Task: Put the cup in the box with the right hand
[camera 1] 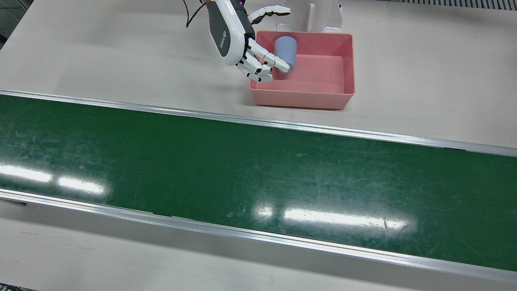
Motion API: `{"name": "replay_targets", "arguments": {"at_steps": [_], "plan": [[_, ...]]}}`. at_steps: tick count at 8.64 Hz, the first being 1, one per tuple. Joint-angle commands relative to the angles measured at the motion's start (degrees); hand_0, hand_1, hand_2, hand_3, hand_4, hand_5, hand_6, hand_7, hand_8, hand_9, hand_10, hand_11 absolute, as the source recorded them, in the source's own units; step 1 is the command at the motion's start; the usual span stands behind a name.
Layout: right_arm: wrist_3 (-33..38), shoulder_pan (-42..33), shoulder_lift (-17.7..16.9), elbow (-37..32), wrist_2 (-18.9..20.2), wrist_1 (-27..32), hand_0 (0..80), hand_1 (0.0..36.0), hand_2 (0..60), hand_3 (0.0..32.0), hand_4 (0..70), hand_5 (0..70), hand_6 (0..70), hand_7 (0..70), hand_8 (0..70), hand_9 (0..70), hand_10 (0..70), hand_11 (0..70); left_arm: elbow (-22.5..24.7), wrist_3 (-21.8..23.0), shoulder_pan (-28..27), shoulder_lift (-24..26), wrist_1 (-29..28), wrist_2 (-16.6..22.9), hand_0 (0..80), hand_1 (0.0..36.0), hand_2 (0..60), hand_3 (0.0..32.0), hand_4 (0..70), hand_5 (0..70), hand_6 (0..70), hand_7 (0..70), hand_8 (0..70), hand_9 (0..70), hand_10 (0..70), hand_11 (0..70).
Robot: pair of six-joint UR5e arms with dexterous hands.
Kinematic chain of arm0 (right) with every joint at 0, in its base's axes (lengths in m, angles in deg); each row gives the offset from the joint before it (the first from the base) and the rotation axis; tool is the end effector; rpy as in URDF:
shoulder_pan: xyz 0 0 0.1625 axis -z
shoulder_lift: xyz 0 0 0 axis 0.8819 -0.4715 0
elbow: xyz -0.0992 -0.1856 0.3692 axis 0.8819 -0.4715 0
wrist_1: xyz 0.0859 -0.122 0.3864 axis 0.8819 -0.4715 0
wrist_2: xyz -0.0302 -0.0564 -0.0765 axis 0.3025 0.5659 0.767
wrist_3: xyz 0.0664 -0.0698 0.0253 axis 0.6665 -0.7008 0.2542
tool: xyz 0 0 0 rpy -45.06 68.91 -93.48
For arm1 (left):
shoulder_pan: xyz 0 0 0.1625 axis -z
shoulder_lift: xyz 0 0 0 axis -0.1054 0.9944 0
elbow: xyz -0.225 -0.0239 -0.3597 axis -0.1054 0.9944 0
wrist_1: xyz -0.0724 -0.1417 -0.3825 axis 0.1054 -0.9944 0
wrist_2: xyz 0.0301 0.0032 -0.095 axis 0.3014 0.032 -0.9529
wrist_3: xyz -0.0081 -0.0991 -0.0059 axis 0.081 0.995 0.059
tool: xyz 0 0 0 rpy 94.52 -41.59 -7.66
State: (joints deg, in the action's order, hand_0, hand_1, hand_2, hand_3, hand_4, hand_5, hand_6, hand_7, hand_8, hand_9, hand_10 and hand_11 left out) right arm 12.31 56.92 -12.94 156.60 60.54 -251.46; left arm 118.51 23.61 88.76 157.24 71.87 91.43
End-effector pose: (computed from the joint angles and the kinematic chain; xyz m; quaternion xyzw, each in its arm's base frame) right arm -0.3817 -0.2464 0.2706 0.0069 -0.8133 0.5126 0.2752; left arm -0.0409 -0.5584 0.5455 -0.1157 0.7346 -0.6561 0.1283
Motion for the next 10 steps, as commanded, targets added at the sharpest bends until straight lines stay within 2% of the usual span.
{"name": "replay_targets", "arguments": {"at_steps": [1, 2, 3, 4, 5, 6, 7, 8, 9, 10], "plan": [[-1.4, 1.7, -0.5, 0.4, -0.1, 2.9, 25.8, 2.9, 0.0, 0.0, 0.0, 1.2, 5.1, 20.6, 5.2, 12.7, 0.0, 0.1, 0.0, -0.1, 0.0, 0.0, 0.0, 0.0, 0.0, 0.0, 0.0, 0.0, 0.0, 0.0, 0.0, 0.0, 0.0, 0.0, 0.0, 0.0], [-0.9, -0.3, -0.5, 0.4, -0.1, 3.5, 24.3, 2.8, 0.0, 0.0, 0.0, 0.6, 3.1, 12.3, 1.8, 6.0, 0.0, 0.0, 0.0, -0.1, 0.0, 0.0, 0.0, 0.0, 0.0, 0.0, 0.0, 0.0, 0.0, 0.0, 0.0, 0.0, 0.0, 0.0, 0.0, 0.0], [2.1, -4.2, -1.1, 0.7, 0.0, 3.6, 23.1, 2.8, 0.0, 0.0, 0.0, 0.5, 2.8, 11.3, 1.5, 5.4, 0.0, 0.0, 0.0, 0.0, 0.0, 0.0, 0.0, 0.0, 0.0, 0.0, 0.0, 0.0, 0.0, 0.0, 0.0, 0.0, 0.0, 0.0, 0.0, 0.0], [11.2, -9.4, -5.0, 0.6, 0.2, 3.6, 21.8, 2.9, 2.4, 0.0, 0.2, 0.3, 3.3, 13.9, 1.7, 6.3, 0.0, 0.0, 0.0, 0.0, 0.0, 0.1, 0.0, 0.1, 0.0, 0.0, 0.0, 0.0, 0.0, 0.0, 0.0, 0.0, 0.0, 0.0, 0.0, 0.0], [18.3, -15.2, -8.1, 0.0, 0.8, 3.0, 21.1, 3.3, 5.9, 0.0, 3.2, 0.2, 4.5, 20.1, 2.3, 8.6, 0.0, 0.0, 0.0, 0.0, 0.0, 0.0, 0.0, 0.0, 0.0, 0.0, 0.0, 0.0, 0.0, 0.0, 0.0, 0.0, 0.0, 0.0, 0.0, 0.0], [22.4, -21.0, -11.3, 0.1, 2.7, 3.0, 19.6, 3.2, 7.9, 0.0, 5.9, 0.2, 5.6, 25.3, 3.0, 10.5, 0.0, 0.0, 0.1, 0.0, 0.0, 0.0, 0.1, 0.1, 0.0, 0.0, 0.0, 0.0, 0.0, 0.0, 0.0, 0.0, 0.0, 0.0, 0.0, 0.0], [24.7, -27.6, -12.7, -0.2, 8.4, 2.9, 20.1, 3.2, 8.5, 0.0, 7.9, 0.3, 7.0, 32.4, 4.5, 13.6, 0.0, 0.0, 0.1, 0.0, 0.0, 0.0, 0.1, 0.0, 0.0, 0.0, 0.0, 0.0, 0.0, 0.0, 0.0, 0.0, 0.0, 0.0, 0.0, 0.0], [26.8, -34.4, -13.8, -1.7, 13.8, 2.9, 19.1, 3.0, 8.8, 0.0, 8.5, 0.4, 7.7, 36.0, 5.4, 15.3, 0.0, 0.0, 0.1, 0.0, 0.0, 0.0, 0.1, 0.0, 0.0, 0.0, 0.0, 0.0, 0.0, 0.0, 0.0, 0.0, 0.0, 0.0, 0.0, 0.0], [32.4, -41.0, -15.0, -5.5, 19.1, 2.9, 18.4, 2.8, 8.9, 0.0, 9.1, 0.4, 8.6, 40.0, 6.5, 17.4, 0.3, 0.5, 0.1, 0.0, 0.0, 0.1, 0.0, 0.0, 0.0, 0.0, 0.0, 0.0, 0.0, 0.0, 0.0, 0.0, 0.0, 0.0, 0.0, 0.0], [37.1, -47.4, -15.3, -9.9, 24.3, 3.0, 17.4, 2.8, 8.5, 0.0, 4.0, 0.8, 8.8, 40.6, 7.4, 18.8, 1.0, 1.6, 0.1, 0.0, 0.0, 0.0, 0.0, 0.0, 0.0, 0.0, 0.0, 0.0, 0.0, 0.0, 0.0, 0.0, 0.0, 0.0, 0.0, 0.0]]}}
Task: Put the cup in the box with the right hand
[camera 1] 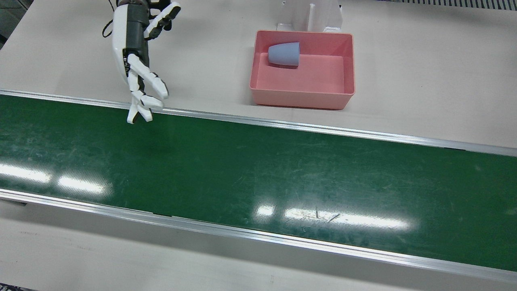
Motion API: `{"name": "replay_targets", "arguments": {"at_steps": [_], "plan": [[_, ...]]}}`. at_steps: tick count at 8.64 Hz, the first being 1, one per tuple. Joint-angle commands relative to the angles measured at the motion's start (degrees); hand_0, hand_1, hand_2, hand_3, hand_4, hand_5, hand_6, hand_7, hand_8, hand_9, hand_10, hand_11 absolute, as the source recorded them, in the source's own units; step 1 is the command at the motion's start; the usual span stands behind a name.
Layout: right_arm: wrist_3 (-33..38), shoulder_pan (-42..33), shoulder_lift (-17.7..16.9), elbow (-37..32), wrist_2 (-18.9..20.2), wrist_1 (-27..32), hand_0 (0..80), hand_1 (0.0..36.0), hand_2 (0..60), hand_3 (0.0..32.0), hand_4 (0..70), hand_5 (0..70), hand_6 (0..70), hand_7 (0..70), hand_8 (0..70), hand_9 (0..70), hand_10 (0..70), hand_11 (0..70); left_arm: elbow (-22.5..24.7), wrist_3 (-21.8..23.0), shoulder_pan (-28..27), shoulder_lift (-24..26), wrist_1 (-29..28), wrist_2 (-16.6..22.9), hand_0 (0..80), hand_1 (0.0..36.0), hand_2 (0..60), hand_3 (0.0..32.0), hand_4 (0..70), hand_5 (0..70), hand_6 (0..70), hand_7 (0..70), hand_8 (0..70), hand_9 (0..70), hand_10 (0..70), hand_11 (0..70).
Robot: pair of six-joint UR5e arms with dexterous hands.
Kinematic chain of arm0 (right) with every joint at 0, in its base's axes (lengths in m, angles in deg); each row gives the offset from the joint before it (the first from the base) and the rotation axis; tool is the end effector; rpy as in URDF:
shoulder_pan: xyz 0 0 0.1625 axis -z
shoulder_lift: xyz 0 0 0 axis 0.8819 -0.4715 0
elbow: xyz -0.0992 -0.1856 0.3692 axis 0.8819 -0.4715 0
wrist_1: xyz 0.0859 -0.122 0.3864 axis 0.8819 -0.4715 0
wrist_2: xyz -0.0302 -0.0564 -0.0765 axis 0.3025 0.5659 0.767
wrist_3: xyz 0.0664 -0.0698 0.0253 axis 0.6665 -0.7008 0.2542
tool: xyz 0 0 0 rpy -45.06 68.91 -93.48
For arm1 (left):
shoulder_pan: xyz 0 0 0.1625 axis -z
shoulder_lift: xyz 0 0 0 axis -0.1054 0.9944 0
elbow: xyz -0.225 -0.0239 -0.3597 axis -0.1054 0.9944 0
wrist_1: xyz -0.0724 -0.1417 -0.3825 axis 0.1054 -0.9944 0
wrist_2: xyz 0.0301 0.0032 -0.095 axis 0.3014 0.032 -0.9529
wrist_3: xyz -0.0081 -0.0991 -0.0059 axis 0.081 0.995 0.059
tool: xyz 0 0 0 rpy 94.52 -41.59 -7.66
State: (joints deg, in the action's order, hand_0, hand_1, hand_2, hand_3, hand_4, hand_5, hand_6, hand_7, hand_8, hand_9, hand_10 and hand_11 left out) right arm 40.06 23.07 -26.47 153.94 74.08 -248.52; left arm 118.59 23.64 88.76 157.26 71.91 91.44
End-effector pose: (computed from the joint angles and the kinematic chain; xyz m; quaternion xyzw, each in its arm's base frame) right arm -0.1850 -0.4006 0.3676 0.0346 -0.7906 0.5960 0.1361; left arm -0.0409 -0.5585 0.5447 -0.1159 0.7349 -0.6558 0.1282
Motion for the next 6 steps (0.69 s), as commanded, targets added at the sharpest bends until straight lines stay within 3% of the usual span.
{"name": "replay_targets", "arguments": {"at_steps": [1, 2, 5, 6], "plan": [[9.7, -19.7, -2.3, -8.7, 15.5, 0.5, 16.7, 2.7, 7.2, 0.0, 0.0, 1.3, 8.8, 39.8, 8.2, 19.8, 1.6, 2.6, 0.0, -0.1, 0.0, 0.0, 0.0, 0.1, 0.0, 0.0, 0.0, 0.0, 0.0, 0.0, 0.0, 0.0, 0.0, 0.0, 0.0, 0.0], [10.3, -24.3, -3.7, -9.7, 17.0, 1.1, 14.5, 2.5, 7.0, 0.0, 0.0, 1.5, 8.9, 39.0, 9.3, 21.2, 2.3, 3.7, 0.0, 0.0, 0.0, 0.0, -0.1, 0.0, 0.0, 0.0, 0.0, 0.0, 0.0, 0.0, 0.0, 0.0, 0.0, 0.0, 0.0, 0.0], [16.1, -34.2, -11.9, -20.9, 22.4, 18.5, 14.2, 2.6, 7.3, 0.0, 0.0, 1.7, 9.4, 41.8, 10.3, 23.0, 2.3, 3.6, 0.0, 0.0, 0.0, 0.0, -0.1, 0.1, 0.0, 0.0, 0.0, 0.0, 0.0, 0.0, 0.0, 0.0, 0.0, 0.0, 0.0, 0.0], [16.0, -39.2, -13.5, -22.4, 25.1, 19.9, 15.0, 2.8, 8.0, 0.0, 0.0, 1.6, 9.8, 44.2, 10.4, 23.5, 1.6, 2.7, 0.0, 0.0, 0.0, 0.0, 0.0, 0.0, 0.0, 0.0, 0.0, 0.0, 0.0, 0.0, 0.0, 0.0, 0.0, 0.0, 0.0, 0.0]]}}
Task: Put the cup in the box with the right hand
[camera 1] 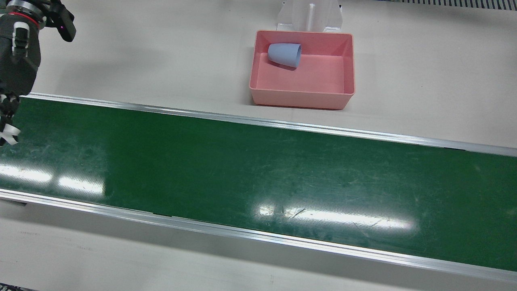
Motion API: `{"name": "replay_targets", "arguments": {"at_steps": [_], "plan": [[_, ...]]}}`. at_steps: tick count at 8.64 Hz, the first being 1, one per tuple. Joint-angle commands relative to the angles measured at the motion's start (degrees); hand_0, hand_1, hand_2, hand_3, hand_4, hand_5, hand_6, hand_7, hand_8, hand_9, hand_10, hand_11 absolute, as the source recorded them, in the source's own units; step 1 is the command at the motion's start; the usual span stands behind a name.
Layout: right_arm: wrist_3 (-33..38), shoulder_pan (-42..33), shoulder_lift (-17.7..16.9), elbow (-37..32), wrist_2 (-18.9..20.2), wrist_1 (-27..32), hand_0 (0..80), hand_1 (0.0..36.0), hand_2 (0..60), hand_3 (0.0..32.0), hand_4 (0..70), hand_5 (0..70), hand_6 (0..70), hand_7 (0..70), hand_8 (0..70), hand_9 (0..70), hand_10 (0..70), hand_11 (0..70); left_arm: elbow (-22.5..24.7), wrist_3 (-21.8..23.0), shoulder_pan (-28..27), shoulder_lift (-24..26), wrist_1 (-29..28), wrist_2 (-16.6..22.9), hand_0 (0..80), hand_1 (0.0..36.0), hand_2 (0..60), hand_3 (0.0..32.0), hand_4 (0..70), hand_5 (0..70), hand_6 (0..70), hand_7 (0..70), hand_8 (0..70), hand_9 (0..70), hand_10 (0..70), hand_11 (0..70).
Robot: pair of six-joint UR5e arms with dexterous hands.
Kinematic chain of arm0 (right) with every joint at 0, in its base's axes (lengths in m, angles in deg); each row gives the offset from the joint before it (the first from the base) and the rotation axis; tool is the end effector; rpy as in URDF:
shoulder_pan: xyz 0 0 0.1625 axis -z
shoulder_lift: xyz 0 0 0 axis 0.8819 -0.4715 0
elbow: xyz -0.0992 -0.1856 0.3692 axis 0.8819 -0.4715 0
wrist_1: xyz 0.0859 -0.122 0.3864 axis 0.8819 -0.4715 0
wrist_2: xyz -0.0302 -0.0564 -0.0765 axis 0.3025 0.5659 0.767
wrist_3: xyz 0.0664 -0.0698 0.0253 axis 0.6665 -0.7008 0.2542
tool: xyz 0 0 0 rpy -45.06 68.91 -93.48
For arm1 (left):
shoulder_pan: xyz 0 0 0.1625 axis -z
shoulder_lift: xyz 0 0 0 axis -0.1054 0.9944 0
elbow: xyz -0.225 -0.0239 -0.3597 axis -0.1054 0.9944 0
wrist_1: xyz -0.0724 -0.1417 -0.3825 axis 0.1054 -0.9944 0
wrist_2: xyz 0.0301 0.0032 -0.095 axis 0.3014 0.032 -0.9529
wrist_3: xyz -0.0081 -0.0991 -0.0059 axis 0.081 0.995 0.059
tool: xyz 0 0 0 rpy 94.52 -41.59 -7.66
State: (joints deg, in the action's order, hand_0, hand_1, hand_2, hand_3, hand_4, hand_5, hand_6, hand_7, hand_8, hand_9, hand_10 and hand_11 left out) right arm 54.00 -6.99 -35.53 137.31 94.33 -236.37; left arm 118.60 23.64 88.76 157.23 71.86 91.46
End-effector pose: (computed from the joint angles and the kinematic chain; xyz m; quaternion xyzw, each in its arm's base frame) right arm 0.0014 -0.4558 0.5310 0.0637 -0.7357 0.6693 0.0822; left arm -0.0409 -0.5583 0.5448 -0.1160 0.7351 -0.6555 0.1283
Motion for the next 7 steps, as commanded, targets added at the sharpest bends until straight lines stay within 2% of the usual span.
{"name": "replay_targets", "arguments": {"at_steps": [1, 2, 3, 7], "plan": [[2.1, -13.4, -5.8, -7.5, 6.2, 8.2, 11.8, 2.2, 7.8, 0.0, 0.0, 1.6, 9.9, 44.4, 11.0, 24.3, 2.0, 3.2, 0.0, 0.0, 0.1, 0.0, 0.0, 0.1, 0.0, 0.0, 0.0, 0.0, 0.0, 0.0, 0.0, 0.0, 0.0, 0.0, 0.0, 0.0], [2.0, -16.6, -5.6, -10.7, 8.2, 12.0, 7.4, 1.4, 7.6, 0.0, 0.0, 1.7, 9.6, 42.1, 11.7, 25.0, 3.0, 4.6, 0.0, 0.0, 0.0, 0.0, 0.0, 0.0, 0.0, 0.0, 0.0, 0.0, 0.0, 0.0, 0.0, 0.0, 0.0, 0.0, 0.0, 0.0], [2.0, -19.6, -5.2, -14.9, 10.5, 16.3, 8.9, 1.5, 9.0, 0.0, 0.0, 1.5, 10.3, 46.0, 12.4, 26.6, 3.2, 4.7, 0.0, 0.0, 0.0, 0.0, 0.1, 0.0, 0.0, 0.0, 0.0, 0.0, 0.0, 0.0, 0.0, 0.0, 0.0, 0.0, 0.0, 0.0], [2.1, -21.9, -5.8, -13.9, 11.4, 16.5, 16.7, 3.5, 8.6, 0.0, 0.0, 1.8, 9.3, 41.5, 10.4, 23.1, 0.9, 1.7, 0.1, 0.0, 0.1, 0.0, 0.1, 0.1, 0.0, 0.0, 0.0, 0.0, 0.0, 0.0, 0.0, 0.0, 0.0, 0.0, 0.0, 0.0]]}}
